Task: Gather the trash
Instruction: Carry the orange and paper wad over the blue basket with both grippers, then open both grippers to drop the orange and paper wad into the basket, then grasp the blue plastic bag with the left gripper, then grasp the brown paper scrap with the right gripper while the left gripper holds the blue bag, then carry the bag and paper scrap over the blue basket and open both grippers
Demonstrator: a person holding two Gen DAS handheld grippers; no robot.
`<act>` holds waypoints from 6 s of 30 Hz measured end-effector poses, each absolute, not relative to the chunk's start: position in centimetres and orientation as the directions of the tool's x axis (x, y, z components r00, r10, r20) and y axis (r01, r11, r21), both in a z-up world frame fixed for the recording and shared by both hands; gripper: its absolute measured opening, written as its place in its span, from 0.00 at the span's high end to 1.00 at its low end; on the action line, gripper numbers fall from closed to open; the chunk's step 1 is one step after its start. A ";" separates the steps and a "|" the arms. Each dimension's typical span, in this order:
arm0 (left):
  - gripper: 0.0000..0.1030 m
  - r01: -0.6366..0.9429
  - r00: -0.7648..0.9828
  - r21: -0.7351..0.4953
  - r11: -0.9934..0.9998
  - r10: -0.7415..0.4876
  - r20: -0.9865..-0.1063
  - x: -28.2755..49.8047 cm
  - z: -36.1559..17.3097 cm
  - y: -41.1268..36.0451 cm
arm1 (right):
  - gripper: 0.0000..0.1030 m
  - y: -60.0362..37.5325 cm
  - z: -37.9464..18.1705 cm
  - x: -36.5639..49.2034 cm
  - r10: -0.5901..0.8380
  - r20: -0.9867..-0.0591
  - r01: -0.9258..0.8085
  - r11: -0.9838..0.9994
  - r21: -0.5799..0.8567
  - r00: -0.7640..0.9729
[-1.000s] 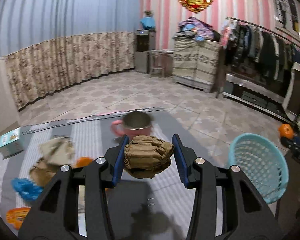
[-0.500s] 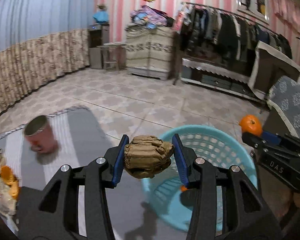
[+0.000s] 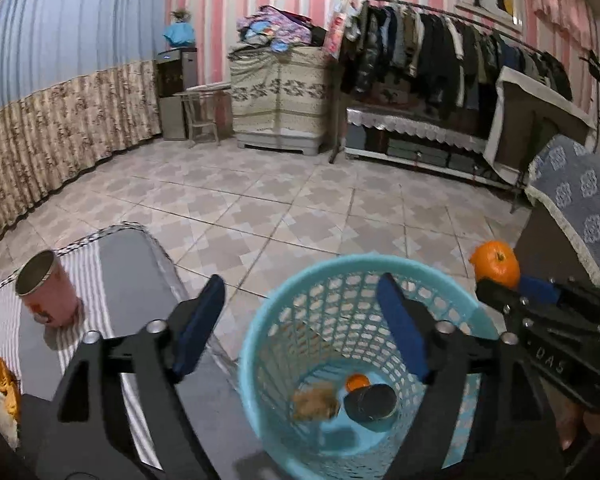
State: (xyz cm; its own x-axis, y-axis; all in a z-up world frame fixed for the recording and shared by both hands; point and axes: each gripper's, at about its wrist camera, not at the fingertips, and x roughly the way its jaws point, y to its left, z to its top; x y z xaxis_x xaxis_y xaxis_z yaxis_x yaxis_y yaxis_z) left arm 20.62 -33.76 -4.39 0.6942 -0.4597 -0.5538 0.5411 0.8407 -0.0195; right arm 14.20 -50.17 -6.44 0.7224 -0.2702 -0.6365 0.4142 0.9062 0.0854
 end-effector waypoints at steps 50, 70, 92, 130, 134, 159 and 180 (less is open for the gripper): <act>0.06 -0.090 0.808 0.100 0.991 0.131 -0.575 19.6 -5.5 7.3 | 0.05 -28.5 -7.5 16.2 -0.131 -0.594 0.132 0.990 -0.042 0.794; 0.74 -0.031 0.771 0.110 0.993 0.094 -0.629 20.5 -6.6 11.9 | 0.05 -24.5 -7.2 16.2 -0.109 -0.627 0.071 0.994 -0.086 0.772; 0.74 -0.162 0.830 0.085 0.983 0.183 -0.527 24.6 -5.0 22.0 | 0.05 -6.5 -5.3 19.1 0.050 -0.619 -0.127 0.989 -0.081 0.784; 0.74 -0.133 0.824 0.014 0.991 0.118 -0.554 24.2 -4.9 22.1 | 0.71 -8.5 -3.8 21.4 0.131 -0.622 -0.178 0.984 -0.014 0.772; 0.74 -0.091 0.838 0.036 0.995 0.096 -0.537 23.1 -3.2 19.0 | 0.71 -15.5 -2.8 20.2 0.057 -0.600 -0.093 0.995 -0.030 0.798; 0.74 0.283 0.814 0.007 0.959 -0.236 -0.532 21.3 -2.6 -13.9 | 0.71 -45.4 -4.9 17.0 -0.258 -0.618 0.320 0.947 -0.012 0.742; 0.43 0.523 0.694 0.000 0.852 -0.426 -0.581 20.6 -5.3 -31.3 | 0.71 -51.1 -6.8 14.3 -0.282 -0.632 0.419 0.905 0.075 0.722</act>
